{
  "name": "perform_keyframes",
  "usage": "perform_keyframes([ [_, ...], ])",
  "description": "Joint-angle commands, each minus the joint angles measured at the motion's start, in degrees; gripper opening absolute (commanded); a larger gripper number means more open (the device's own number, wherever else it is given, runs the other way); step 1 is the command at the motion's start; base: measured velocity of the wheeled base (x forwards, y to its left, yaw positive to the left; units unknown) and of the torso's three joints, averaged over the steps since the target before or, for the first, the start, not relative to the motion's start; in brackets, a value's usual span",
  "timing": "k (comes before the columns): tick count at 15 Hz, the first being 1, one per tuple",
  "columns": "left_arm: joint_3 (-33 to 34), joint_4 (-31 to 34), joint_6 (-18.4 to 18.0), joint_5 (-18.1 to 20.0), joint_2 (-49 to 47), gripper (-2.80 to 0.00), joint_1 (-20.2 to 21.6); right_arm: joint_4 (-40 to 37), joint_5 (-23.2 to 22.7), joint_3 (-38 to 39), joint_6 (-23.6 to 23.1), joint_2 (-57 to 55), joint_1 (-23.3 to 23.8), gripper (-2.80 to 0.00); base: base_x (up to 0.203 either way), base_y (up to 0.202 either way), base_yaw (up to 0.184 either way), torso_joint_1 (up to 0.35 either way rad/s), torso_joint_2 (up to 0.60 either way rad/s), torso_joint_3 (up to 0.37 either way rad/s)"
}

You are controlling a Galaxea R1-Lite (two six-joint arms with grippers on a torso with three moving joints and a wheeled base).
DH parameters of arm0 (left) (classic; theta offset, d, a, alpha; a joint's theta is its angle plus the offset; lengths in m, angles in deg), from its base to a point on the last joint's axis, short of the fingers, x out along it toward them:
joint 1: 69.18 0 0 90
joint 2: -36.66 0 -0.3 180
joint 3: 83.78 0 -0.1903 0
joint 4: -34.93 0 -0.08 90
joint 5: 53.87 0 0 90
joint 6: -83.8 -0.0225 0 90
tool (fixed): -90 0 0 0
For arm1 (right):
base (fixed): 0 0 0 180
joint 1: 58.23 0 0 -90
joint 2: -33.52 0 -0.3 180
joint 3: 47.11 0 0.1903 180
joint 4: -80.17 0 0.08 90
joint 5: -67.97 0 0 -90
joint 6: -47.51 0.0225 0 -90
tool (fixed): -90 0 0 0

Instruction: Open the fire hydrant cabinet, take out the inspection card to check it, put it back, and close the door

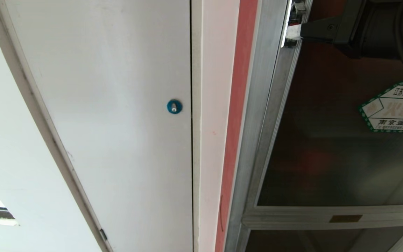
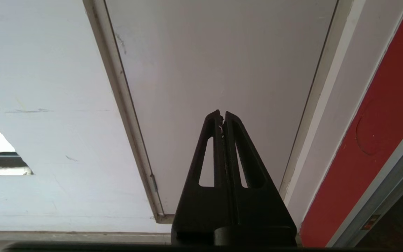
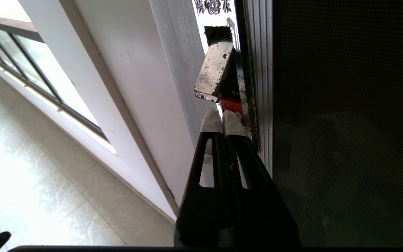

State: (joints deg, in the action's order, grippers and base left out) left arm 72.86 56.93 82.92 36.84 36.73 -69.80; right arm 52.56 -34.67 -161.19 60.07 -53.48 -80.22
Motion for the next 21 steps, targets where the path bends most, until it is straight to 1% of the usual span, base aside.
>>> perform_keyframes([
  [1, 0.8, 0.0, 0.0, 0.0, -0.1, -2.8, 0.0, -0.1, -0.2, 0.3, 0.0, 0.8, -0.1, -2.8, 0.0, 0.0, 0.0, 0.0, 0.0, 0.0],
  [5, 0.8, 0.0, 0.0, 0.0, -0.1, -2.8, 0.0, -0.4, -0.5, 1.1, 0.0, 3.3, -0.2, -2.8, 0.0, 0.0, 0.0, 0.0, 0.0, 0.0],
  [8, 0.8, 0.0, 0.0, 0.0, -0.1, -2.8, 0.0, -0.2, -0.4, 5.1, 0.0, 7.4, -1.5, -2.8, 0.0, 0.0, 0.0, 0.0, 0.0, 0.0],
  [9, 0.8, 0.0, 0.0, 0.0, -0.1, -2.8, 0.0, 0.0, 0.4, 7.5, -0.4, 8.9, -2.1, -2.8, 0.0, 0.0, 0.0, 0.0, 0.0, 0.0],
  [11, 0.7, 0.0, 0.0, 0.0, -0.1, -2.8, 0.0, 2.8, 3.6, 11.9, -1.5, 11.0, -4.6, -2.8, 0.0, 0.0, 0.0, 0.0, 0.0, 0.0],
  [12, 0.8, 0.0, 0.0, 0.0, -0.1, -2.8, 0.0, 5.2, 6.3, 14.3, -2.1, 11.6, -6.5, -2.8, 0.0, 0.0, 0.0, 0.0, 0.0, 0.0],
  [14, 0.8, 0.0, 0.0, 0.0, -0.1, -2.8, 0.0, 12.6, 16.1, 19.5, -6.4, 11.6, -13.0, -2.8, 0.0, 0.0, 0.0, 0.0, 0.0, 0.0],
  [16, 0.8, 0.0, 0.0, 0.0, -0.1, -2.8, 0.0, 24.4, 26.3, 24.4, -12.0, 10.3, -19.5, -2.8, 0.0, 0.0, 0.0, 0.0, 0.0, 0.0],
  [17, 0.8, 0.0, 0.0, 0.0, -0.1, -2.8, 0.0, 30.7, 30.6, 26.1, -15.2, 8.9, -21.3, -2.8, 0.0, 0.0, 0.0, 0.0, 0.0, 0.0],
  [19, 0.8, 0.0, 0.0, 0.0, -0.1, -2.8, 0.0, 41.2, 36.2, 28.5, -19.7, 6.1, -22.3, -2.8, 0.0, 0.0, 0.0, 0.0, 0.0, 0.0],
  [21, 0.8, 0.0, 0.0, 0.0, -0.1, -2.8, 0.0, 50.2, 40.6, 31.9, -22.8, 4.4, -22.5, -2.8, 0.0, 0.0, 0.0, 0.0, 0.0, 0.0],
])
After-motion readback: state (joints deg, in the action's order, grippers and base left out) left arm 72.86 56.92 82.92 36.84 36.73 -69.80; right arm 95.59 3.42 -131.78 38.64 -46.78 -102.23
